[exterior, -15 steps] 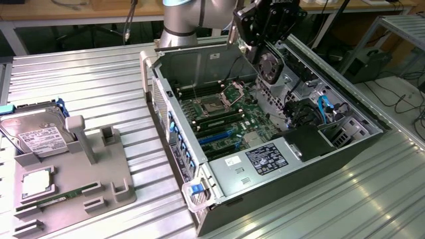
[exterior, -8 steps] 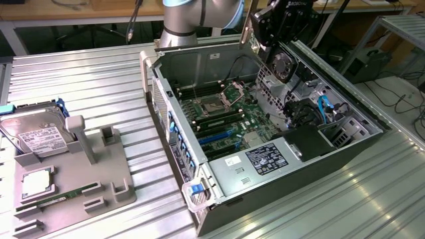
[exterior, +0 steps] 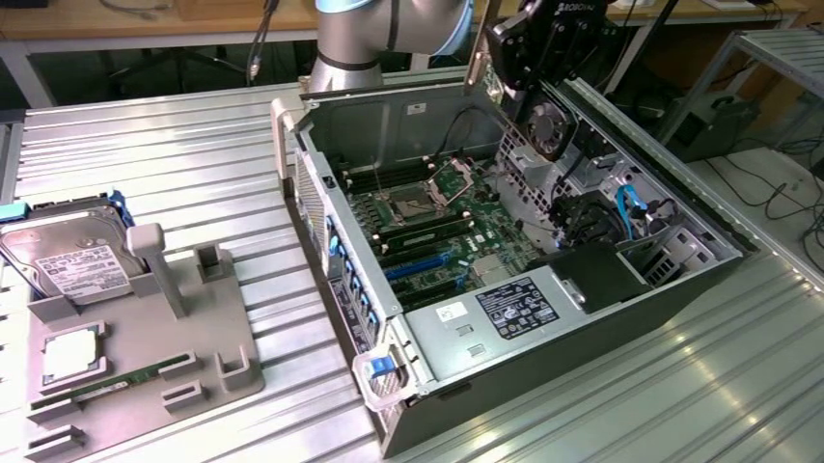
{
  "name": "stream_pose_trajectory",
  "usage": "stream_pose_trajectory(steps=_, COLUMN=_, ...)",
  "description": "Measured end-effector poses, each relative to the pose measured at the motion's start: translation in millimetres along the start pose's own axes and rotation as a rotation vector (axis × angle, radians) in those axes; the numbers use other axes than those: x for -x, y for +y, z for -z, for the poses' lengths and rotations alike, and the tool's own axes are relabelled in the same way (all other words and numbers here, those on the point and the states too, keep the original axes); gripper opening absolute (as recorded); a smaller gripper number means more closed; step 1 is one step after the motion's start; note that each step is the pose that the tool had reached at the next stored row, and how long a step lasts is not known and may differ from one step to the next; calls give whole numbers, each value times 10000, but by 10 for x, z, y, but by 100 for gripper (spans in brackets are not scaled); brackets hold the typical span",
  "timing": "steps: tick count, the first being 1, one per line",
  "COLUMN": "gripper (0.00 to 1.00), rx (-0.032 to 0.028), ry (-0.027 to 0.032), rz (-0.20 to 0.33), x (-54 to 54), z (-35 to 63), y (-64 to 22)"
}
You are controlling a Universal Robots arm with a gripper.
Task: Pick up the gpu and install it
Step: 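Insert the gpu into the slot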
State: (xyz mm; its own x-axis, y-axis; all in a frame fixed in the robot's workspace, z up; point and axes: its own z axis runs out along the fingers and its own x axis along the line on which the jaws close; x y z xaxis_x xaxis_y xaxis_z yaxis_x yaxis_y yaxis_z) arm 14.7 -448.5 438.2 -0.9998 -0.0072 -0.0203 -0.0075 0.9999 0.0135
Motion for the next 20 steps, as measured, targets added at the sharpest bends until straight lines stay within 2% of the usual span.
stream_pose_trajectory(steps=3, gripper=28, rx=5, ry=3, rz=199, x=0, z=-1, y=0)
stream_pose_trajectory(steps=5, gripper=28, rx=11, ry=7, rz=539, x=0, z=0, y=0)
stream_pose_trajectory(steps=10, gripper=28, rx=31, ry=20, rz=1525, x=0, z=0, y=0)
stream_pose_trajectory(steps=15, gripper=28, rx=57, ry=38, rz=2839, x=0, z=0, y=0)
stream_pose_trajectory(steps=20, gripper=28, rx=78, ry=52, rz=3836, x=0, z=0, y=0)
